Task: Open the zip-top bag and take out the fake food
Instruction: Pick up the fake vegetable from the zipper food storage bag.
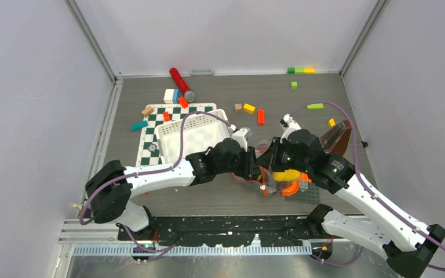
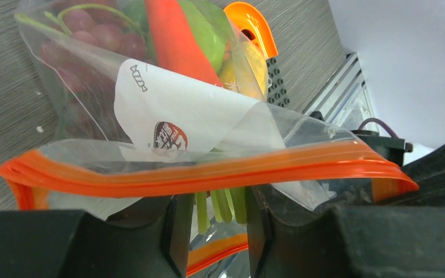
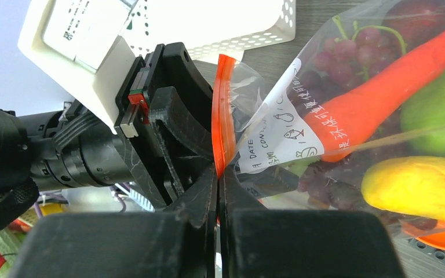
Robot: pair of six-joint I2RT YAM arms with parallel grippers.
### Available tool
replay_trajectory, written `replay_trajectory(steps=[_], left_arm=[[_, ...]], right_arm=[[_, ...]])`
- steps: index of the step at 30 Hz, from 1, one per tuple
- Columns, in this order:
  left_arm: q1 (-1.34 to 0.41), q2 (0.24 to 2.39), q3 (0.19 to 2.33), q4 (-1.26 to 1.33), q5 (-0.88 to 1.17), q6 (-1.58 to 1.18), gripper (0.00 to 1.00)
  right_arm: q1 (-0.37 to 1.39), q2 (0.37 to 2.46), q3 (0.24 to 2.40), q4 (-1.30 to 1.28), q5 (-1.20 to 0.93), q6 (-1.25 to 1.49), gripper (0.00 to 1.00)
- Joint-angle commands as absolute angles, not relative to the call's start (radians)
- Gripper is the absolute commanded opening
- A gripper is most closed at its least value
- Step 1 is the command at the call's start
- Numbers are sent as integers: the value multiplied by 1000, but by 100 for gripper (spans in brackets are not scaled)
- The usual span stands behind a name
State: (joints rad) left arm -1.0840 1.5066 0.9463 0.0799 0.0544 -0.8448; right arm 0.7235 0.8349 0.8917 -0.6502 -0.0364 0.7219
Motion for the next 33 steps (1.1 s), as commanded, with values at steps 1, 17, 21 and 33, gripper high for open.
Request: replay_trajectory(steps=[1, 17, 21, 33], left_arm=[[-1098, 1377, 978, 25, 138, -736, 8], [-1097, 1176, 981, -314, 215, -641, 8], [-1097, 1099, 979, -429, 183, -631, 7], [-1095, 759, 950, -682, 33, -604, 4]], right_arm=[[712, 836, 902, -617, 49, 724, 0], [711, 847, 898, -624, 90, 718, 0], [712, 840, 892, -624, 95, 718, 0], [712, 849, 876, -623, 89, 711, 0]])
